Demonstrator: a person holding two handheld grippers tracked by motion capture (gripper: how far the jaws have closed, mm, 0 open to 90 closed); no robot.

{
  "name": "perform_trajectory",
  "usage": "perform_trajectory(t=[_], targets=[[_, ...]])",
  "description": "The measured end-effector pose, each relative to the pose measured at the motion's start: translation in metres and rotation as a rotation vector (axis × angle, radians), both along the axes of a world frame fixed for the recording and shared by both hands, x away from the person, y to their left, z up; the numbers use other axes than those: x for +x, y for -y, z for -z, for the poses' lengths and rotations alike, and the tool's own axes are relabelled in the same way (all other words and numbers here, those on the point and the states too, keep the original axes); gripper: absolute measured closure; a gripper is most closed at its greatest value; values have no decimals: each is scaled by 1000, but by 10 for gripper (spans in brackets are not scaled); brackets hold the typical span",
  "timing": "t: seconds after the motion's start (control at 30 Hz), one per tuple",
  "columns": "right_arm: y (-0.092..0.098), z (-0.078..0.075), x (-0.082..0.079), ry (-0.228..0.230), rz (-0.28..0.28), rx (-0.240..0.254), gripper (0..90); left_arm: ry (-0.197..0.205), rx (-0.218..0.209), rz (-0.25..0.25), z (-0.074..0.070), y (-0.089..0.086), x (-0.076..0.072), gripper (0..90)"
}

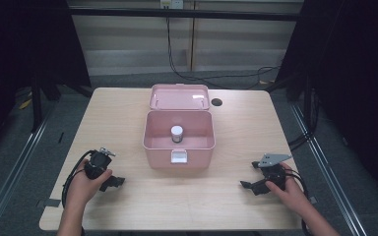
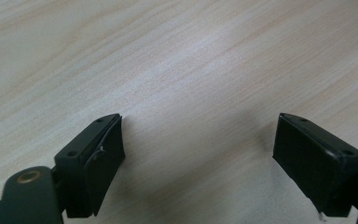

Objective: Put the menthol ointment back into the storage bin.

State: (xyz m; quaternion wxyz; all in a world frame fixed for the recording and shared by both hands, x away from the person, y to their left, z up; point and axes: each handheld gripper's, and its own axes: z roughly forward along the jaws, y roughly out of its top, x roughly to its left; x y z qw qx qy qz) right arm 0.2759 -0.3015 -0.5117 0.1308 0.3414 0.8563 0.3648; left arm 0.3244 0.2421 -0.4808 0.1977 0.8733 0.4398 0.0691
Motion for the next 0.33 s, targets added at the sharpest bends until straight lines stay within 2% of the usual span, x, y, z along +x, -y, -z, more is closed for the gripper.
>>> perform_trajectory(t=[0.1,0.33], targets=[[0,0,0,0,0,0,88,17,15,10,1,1,-2,153],[0,0,0,-1,0,0,88,8,18,6,1,2,-2,153]])
